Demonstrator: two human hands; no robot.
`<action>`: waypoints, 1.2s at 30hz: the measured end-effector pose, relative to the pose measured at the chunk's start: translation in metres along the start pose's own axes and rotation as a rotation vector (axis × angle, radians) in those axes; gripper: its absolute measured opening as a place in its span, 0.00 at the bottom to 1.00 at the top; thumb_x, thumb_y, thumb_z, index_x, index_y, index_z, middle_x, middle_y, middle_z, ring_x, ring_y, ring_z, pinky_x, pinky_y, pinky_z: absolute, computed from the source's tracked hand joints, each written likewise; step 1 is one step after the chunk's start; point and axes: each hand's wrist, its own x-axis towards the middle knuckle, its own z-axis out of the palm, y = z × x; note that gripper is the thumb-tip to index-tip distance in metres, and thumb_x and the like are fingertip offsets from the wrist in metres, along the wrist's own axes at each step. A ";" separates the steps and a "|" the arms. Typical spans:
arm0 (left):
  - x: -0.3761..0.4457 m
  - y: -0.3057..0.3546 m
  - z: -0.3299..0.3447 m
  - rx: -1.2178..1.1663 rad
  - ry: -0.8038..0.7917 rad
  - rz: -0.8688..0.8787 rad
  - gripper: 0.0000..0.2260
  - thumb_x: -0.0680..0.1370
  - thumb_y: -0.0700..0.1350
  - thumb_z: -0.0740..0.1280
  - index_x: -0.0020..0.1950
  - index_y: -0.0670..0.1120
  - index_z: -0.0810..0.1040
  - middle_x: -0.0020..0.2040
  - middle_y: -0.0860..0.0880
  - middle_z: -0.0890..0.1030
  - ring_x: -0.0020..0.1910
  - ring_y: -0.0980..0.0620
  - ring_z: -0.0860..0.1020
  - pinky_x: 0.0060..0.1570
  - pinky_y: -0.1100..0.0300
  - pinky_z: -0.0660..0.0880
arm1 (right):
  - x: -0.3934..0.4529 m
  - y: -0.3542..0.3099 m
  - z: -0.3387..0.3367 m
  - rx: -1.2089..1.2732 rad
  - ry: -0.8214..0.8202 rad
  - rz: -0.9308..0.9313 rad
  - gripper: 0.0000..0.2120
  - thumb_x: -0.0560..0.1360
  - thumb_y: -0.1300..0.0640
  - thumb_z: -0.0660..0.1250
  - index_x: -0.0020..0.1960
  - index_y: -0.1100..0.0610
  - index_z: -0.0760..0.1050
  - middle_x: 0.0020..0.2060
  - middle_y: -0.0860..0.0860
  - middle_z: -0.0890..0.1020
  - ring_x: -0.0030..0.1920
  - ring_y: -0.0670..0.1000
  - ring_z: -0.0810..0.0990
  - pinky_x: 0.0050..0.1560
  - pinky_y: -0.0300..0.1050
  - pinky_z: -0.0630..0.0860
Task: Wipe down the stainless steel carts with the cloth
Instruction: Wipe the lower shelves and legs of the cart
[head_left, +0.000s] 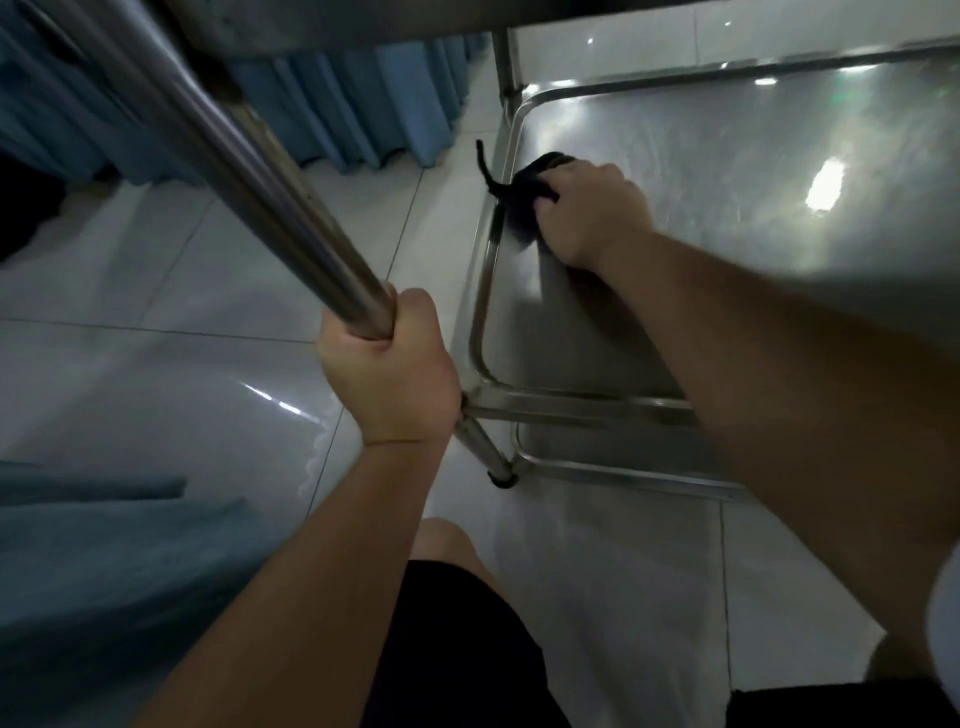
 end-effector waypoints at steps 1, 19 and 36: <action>0.000 -0.001 0.000 -0.003 0.002 -0.001 0.08 0.70 0.44 0.68 0.39 0.46 0.68 0.33 0.41 0.67 0.28 0.44 0.67 0.27 0.56 0.69 | -0.008 -0.006 0.002 0.018 -0.022 -0.040 0.23 0.82 0.46 0.57 0.76 0.45 0.73 0.74 0.52 0.75 0.71 0.60 0.72 0.69 0.55 0.69; -0.005 0.011 -0.012 0.244 -0.075 -0.041 0.17 0.73 0.50 0.67 0.50 0.36 0.78 0.35 0.46 0.83 0.32 0.53 0.82 0.30 0.60 0.77 | -0.201 0.102 -0.035 -0.035 0.001 -0.041 0.22 0.85 0.43 0.57 0.78 0.42 0.70 0.78 0.44 0.71 0.77 0.53 0.68 0.75 0.54 0.65; -0.192 -0.004 0.055 0.686 -0.871 0.338 0.15 0.80 0.52 0.67 0.66 0.55 0.75 0.59 0.57 0.74 0.56 0.59 0.75 0.58 0.60 0.72 | -0.256 0.228 -0.090 -0.072 0.099 0.227 0.25 0.85 0.41 0.55 0.80 0.43 0.68 0.79 0.45 0.69 0.79 0.53 0.67 0.77 0.54 0.65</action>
